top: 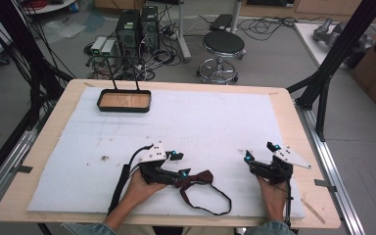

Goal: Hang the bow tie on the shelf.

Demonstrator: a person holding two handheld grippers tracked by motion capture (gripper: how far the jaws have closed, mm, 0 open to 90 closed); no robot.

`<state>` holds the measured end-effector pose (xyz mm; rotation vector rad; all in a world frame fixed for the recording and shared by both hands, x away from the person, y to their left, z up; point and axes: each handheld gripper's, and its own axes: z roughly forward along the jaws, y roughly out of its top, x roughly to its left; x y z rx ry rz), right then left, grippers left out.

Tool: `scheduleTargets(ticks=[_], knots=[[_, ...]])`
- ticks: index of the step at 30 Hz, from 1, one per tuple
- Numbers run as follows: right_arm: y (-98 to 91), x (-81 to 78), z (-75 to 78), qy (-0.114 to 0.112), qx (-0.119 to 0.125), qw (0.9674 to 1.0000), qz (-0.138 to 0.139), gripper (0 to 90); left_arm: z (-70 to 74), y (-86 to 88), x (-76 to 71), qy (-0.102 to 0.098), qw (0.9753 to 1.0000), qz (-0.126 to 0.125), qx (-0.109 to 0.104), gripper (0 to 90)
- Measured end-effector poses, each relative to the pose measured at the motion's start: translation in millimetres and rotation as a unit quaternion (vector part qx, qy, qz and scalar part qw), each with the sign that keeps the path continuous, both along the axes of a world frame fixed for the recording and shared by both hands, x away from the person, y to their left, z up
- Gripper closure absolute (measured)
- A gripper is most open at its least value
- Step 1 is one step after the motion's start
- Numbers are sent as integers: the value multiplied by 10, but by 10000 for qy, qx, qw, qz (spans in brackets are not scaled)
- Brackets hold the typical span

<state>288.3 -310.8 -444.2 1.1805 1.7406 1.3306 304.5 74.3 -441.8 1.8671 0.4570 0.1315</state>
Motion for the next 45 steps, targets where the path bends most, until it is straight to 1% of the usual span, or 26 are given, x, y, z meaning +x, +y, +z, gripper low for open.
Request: scheduleTargets(ticks=[2,3,4,5,7,8,9,11,13,14,15,17,20,21,22,24,31,40,41,42,45], knots=[[0,-1,0,5,3,10000,-5,100,-17,-34,-1,46,10000,-44,54,380],[-1,0,0,0,0,10000,-3,100,-26,-50,1,68,9999,-106,89,383],[-1,2,0,-6,-5,10000,-3,99,-28,-63,-2,52,9998,-144,140,393],[-1,2,-1,-3,-5,10000,-3,100,-28,-75,-7,34,9998,-156,148,405],[-2,2,-1,-5,-4,10000,-1,100,-25,-95,-9,106,9997,-207,101,411],[0,0,0,10,8,10000,-10,99,-28,-123,-14,99,9995,-250,191,417],[0,0,0,10,8,10000,-10,99,-28,-123,-14,99,9995,-250,191,434],[0,0,-1,10,7,10000,-11,100,-27,-150,-14,97,9989,-330,319,437],[0,1,-1,7,6,10000,-11,100,-27,-171,-10,145,9986,-344,380,437],[0,1,-1,8,12,10000,-11,100,-28,-176,-10,165,9984,-374,391,452],[0,0,0,9,9,10000,-12,100,-30,-184,-13,133,9982,-386,442,462],[-2,1,-1,0,2,10000,-11,100,-31,-188,-14,141,9979,-422,463,484],[-1,0,0,7,14,10000,-13,100,-33,-203,-15,143,9971,-490,564,492],[-1,0,0,8,14,10000,-17,100,-36,-211,-17,158,9970,-498,567,506],[-2,1,0,-1,9,10000,-17,100,-38,-221,-19,160,9964,-530,635,506],[-2,0,0,2,8,10000,-17,100,-38,-228,-22,159,9963,-522,669,508],[-2,0,0,1,9,10000,-19,100,-50,-269,-31,155,9940,-626,887,548],[-2,1,0,-2,5,10000,-20,100,-57,-282,-35,150,9930,-694,947,619],[-2,1,0,-2,5,10000,-20,100,-57,-281,-32,170,9927,-720,950,619],[-2,0,0,3,4,10000,-21,100,-58,-283,-30,179,9922,-767,971,647],[-2,0,0,-2,1,10000,-19,99,-60,-288,-30,181,9916,-806,991,669]])
